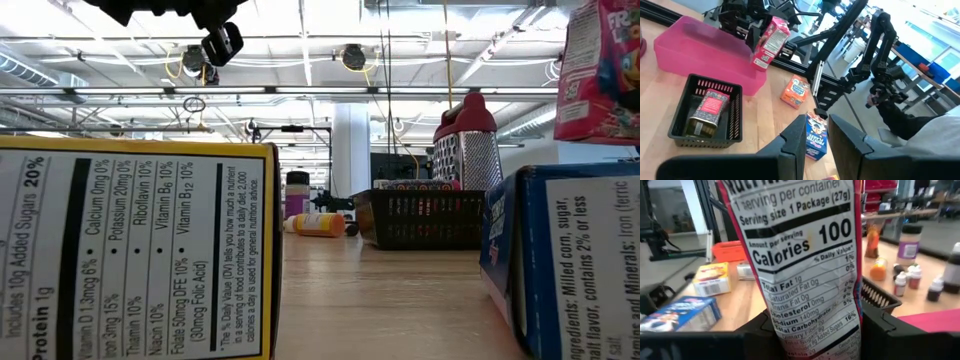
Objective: Pick & Place Kitchen Items
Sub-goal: Put the red cereal box into the red bin
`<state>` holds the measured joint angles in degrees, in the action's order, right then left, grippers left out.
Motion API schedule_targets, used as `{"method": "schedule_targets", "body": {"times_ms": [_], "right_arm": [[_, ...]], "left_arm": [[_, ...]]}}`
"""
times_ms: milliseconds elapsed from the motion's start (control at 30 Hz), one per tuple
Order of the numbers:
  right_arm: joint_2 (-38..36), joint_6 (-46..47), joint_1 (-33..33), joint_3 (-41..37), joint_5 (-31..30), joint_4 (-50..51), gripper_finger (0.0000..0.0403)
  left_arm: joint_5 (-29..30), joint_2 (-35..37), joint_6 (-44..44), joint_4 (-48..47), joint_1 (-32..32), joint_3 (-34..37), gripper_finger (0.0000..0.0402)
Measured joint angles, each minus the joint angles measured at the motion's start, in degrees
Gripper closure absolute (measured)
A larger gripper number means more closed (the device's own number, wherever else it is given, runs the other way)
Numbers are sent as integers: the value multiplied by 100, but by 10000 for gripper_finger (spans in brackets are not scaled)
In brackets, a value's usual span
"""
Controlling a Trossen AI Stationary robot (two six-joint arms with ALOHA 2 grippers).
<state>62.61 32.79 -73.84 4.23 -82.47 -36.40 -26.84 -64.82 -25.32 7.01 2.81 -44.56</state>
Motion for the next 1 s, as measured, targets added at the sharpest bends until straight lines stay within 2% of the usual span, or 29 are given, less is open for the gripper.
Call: {"method": "schedule_targets", "body": {"times_ms": [133, 233, 567, 667, 867, 1000], "right_arm": [[-88, -618, 173, -1, -476, -18, 257], [-209, -847, 398, -7, -544, -17, 258], [-483, -1792, 1478, -21, -751, 2, 258], [-634, -1838, 1749, -150, -753, -17, 260], [-947, -1334, 2095, -337, -731, 323, 255], [-1083, -1679, 2204, -337, -739, 283, 259]], "left_arm": [[129, 0, 25, 2, -2, 0, 320], [341, 0, 120, 2, 0, 0, 320], [357, 0, 123, 2, 0, 2, 320], [357, 0, 125, 4, 0, 2, 320], [353, 0, 127, 3, -2, 2, 320], [351, 0, 147, -4, -2, 2, 320]]}}
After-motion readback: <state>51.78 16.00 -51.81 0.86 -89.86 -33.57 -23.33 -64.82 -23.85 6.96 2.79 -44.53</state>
